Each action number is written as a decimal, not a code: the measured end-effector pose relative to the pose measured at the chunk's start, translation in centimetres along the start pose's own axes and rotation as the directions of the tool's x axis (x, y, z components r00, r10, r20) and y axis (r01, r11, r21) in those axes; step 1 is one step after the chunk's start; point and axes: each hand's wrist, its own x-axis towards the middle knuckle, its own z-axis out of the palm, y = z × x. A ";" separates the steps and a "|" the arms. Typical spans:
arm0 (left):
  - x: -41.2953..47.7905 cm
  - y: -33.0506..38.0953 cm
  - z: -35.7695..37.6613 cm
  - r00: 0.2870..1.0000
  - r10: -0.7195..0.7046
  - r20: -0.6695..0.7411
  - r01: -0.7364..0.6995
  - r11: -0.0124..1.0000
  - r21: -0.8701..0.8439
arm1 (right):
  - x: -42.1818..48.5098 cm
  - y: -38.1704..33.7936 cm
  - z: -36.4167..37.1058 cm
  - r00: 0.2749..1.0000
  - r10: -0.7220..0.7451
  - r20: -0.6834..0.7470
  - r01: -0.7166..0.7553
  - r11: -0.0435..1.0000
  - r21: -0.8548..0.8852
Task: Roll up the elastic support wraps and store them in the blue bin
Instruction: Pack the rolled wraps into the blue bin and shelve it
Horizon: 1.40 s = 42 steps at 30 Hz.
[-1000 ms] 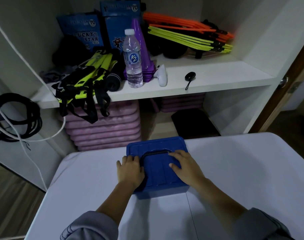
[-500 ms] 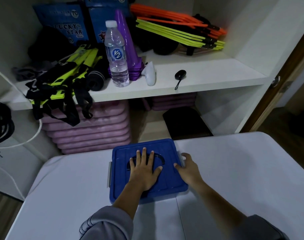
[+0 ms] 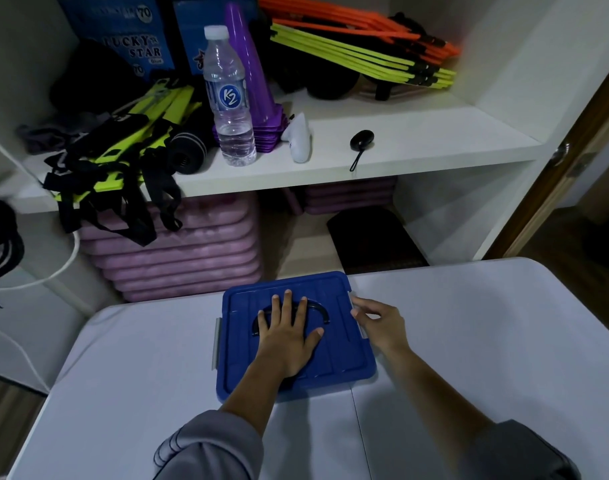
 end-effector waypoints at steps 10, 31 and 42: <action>0.1 0.0 0.0 1.000 0.002 0.020 -0.002 1.000 0.000 | -0.4 0.7 1.4 0.993 -0.113 -0.018 0.109 0.984 -0.140; -6.7 -8.2 0.5 0.866 -0.435 -0.247 0.331 0.869 -0.369 | -4.2 -1.6 9.9 0.829 -0.350 0.437 0.560 0.513 -0.651; -6.8 -7.7 0.2 0.814 -0.456 -0.359 0.170 0.778 -0.605 | -4.2 -1.7 9.8 0.839 -0.337 0.427 0.544 0.544 -0.639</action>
